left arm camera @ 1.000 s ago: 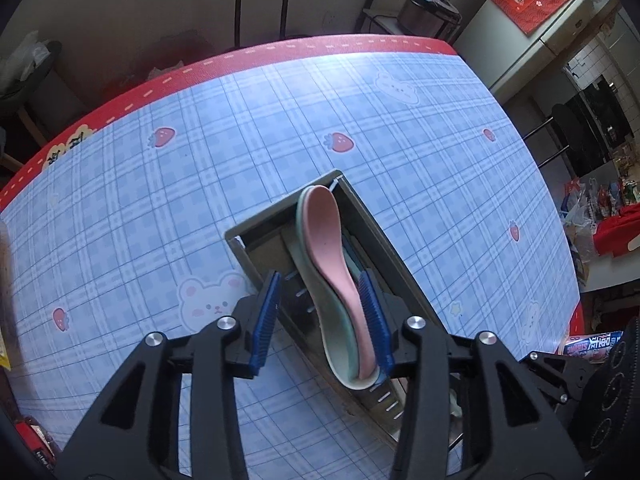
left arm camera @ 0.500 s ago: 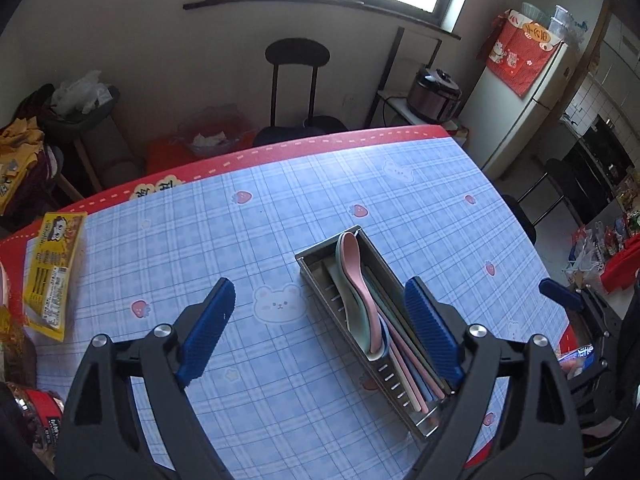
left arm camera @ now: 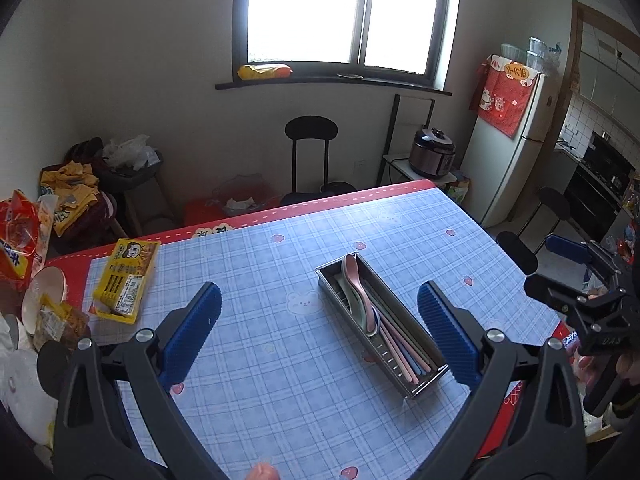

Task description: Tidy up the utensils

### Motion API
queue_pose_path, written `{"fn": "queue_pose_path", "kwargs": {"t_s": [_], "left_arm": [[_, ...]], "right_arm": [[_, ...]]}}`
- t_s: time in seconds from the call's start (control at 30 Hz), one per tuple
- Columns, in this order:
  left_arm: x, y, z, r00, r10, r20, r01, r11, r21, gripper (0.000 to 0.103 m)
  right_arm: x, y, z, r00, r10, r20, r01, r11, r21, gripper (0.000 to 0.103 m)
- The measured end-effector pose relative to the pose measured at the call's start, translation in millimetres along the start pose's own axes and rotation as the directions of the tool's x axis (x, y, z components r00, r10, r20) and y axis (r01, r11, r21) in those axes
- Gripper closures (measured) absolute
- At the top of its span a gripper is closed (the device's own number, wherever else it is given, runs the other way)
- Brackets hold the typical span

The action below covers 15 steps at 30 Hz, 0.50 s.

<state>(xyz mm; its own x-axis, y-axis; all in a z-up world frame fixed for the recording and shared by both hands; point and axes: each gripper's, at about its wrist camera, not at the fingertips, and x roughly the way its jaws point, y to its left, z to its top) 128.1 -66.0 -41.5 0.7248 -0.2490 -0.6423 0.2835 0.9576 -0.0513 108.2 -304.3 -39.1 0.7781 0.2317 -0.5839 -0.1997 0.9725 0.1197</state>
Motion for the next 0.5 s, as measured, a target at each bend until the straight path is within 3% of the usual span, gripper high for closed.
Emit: {"fn": "queue_pose_path", "kwargs": {"t_s": [0.27,0.5], "left_arm": [[-56.7,-7.6,-27.0,0.998,0.018,0.067,-0.017,1.0,-0.021,0.006],[-75.8,-10.1,-39.6,0.996,0.034,0.077,-0.029,0.997,-0.066,0.006]], "right_arm": [[-31.6,16.9,-5.0,1.0,-0.002,0.012,0.002,1.0,-0.021,0.006],[-48.1,19.9,-10.9,1.0,-0.018,0.019,0.019,1.0,-0.025,0.006]]}}
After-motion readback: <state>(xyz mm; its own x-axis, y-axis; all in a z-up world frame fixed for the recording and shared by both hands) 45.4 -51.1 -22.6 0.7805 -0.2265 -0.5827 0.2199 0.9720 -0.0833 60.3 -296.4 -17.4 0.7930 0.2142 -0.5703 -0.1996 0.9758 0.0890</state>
